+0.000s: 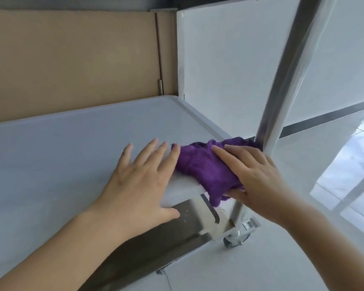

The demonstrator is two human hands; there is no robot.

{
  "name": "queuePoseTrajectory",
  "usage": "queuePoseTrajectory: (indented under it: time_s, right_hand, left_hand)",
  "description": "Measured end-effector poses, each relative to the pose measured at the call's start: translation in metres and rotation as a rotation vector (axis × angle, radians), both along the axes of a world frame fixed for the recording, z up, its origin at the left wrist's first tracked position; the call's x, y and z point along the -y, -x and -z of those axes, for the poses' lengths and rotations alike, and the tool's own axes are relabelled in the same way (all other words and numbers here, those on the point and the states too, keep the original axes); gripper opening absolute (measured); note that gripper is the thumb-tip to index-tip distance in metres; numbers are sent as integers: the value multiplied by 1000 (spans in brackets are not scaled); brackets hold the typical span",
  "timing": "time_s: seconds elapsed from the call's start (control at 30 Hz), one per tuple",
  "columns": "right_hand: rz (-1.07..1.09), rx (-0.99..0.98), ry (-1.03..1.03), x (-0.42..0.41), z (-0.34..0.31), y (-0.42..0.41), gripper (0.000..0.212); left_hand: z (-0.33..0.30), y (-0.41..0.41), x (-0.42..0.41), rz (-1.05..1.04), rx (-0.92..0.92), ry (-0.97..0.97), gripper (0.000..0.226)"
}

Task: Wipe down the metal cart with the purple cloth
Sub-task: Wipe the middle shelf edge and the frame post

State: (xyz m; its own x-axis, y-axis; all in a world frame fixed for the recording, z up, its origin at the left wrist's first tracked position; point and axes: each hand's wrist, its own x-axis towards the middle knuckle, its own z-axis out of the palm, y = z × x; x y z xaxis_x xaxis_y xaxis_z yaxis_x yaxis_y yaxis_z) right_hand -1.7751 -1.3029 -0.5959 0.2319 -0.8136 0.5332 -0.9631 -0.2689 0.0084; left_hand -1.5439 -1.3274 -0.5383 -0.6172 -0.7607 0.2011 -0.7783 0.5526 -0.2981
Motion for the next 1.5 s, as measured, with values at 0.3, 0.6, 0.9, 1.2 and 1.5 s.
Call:
queuePoseTrajectory:
  time_s: [0.3, 0.6, 0.9, 1.2, 1.5]
  right_hand:
    - [45, -81, -119, 8, -12, -17, 106]
    - [-67, -130, 40, 8, -11, -85, 92]
    - [-86, -115, 101, 7, -4, -137, 79]
    - [-36, -102, 16, -3, -11, -146, 90]
    - [-85, -132, 55, -4, -10, -206, 89]
  left_hand:
    - [13, -78, -21, -333, -67, -238, 108]
    - [22, -74, -15, -306, -149, -236, 115]
    - [18, -80, -16, -186, -245, -180, 137]
    - [34, -196, -50, -346, -139, -13, 110]
    - [28, -192, -52, -331, -167, -22, 141]
